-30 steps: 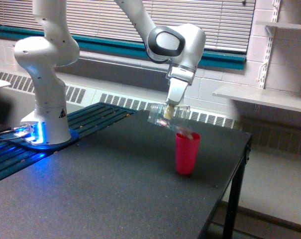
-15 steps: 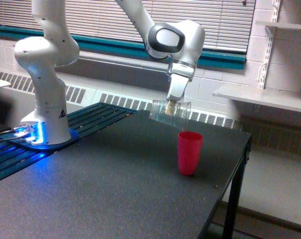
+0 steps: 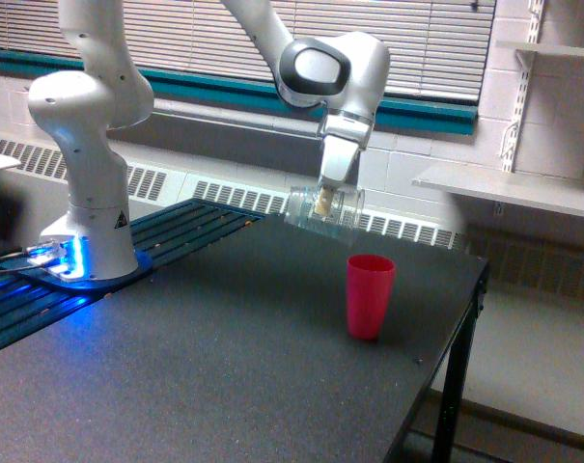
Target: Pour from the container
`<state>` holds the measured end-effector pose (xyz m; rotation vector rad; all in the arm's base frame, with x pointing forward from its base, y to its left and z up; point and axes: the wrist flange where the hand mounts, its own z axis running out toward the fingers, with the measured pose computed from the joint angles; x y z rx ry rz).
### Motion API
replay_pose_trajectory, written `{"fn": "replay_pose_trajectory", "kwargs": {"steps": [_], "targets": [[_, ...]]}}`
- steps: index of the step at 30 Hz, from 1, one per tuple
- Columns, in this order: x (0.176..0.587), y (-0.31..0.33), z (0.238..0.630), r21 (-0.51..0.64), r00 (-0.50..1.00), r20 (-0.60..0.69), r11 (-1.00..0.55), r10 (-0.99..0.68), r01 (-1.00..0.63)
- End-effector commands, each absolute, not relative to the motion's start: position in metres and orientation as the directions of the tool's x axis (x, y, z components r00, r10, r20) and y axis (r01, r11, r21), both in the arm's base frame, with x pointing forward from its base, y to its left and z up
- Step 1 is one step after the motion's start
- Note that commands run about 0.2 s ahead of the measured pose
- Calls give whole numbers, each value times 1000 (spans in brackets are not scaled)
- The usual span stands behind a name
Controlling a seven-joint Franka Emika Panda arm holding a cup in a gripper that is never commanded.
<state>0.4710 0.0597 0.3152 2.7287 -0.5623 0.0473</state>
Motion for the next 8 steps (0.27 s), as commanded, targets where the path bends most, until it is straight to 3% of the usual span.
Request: {"fn": "replay_pose_trajectory", "kwargs": {"steps": [1, 8], "targets": [[464, 51, 337, 302, 905, 146, -853, -399, -425], [446, 42, 358, 260, 885, 203, -848, -420, -462]]}}
